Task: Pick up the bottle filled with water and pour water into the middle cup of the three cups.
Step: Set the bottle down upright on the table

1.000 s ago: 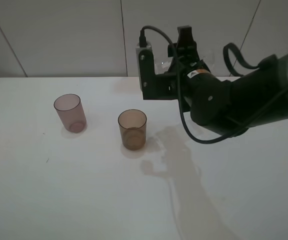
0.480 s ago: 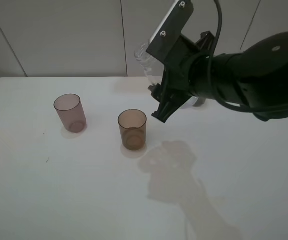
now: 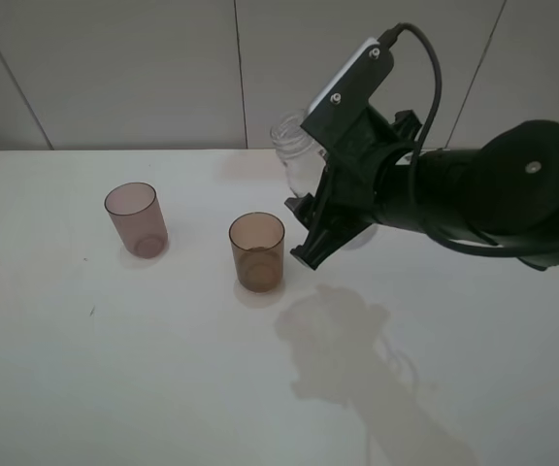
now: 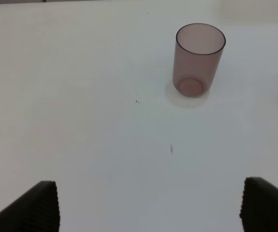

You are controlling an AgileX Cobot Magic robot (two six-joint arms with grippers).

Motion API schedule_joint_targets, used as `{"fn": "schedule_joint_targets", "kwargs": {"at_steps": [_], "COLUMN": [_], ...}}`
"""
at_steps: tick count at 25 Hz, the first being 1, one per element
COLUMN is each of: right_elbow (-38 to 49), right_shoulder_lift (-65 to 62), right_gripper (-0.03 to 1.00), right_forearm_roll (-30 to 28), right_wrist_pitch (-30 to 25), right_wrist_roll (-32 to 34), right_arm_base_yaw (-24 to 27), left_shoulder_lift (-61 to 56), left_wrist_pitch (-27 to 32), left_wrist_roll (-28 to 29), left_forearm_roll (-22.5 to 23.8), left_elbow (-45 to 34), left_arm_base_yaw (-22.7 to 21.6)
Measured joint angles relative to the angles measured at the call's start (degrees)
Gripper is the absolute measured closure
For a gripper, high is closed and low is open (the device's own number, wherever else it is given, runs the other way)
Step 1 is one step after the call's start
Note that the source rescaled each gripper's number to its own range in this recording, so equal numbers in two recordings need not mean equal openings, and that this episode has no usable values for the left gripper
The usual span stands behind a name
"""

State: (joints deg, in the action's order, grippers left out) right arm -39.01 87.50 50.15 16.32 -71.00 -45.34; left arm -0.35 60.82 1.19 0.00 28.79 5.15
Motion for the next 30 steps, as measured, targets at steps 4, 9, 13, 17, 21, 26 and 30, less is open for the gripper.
{"fn": "schedule_joint_targets", "kwargs": {"at_steps": [4,9,13,17,21,26,30], "right_elbow": [0.05,0.05,0.05,0.05,0.05,0.05,0.05], "right_shoulder_lift": [0.0,0.16,0.6,0.7,1.17,4.11,7.16], "right_gripper": [0.95,0.95,0.95,0.95,0.95,0.95,0.95], "right_forearm_roll": [-1.31,-2.63,-5.83,-7.85,-11.8,-21.66,-32.88], "right_wrist_pitch": [-0.06,-1.47,-2.9,-2.89,-2.33,0.7,4.5], "right_wrist_roll": [0.62,0.8,0.84,0.94,4.14,23.65,44.11], "right_arm_base_yaw": [0.0,2.56,3.57,4.55,8.88,13.52,14.22], "left_shoulder_lift": [0.0,0.0,0.0,0.0,0.0,0.0,0.0], "left_wrist_pitch": [0.0,0.0,0.0,0.0,0.0,0.0,0.0], "left_wrist_roll": [0.0,0.0,0.0,0.0,0.0,0.0,0.0], "left_forearm_roll": [0.0,0.0,0.0,0.0,0.0,0.0,0.0], "left_elbow": [0.0,0.0,0.0,0.0,0.0,0.0,0.0], "left_arm_base_yaw": [0.0,0.0,0.0,0.0,0.0,0.0,0.0]}}
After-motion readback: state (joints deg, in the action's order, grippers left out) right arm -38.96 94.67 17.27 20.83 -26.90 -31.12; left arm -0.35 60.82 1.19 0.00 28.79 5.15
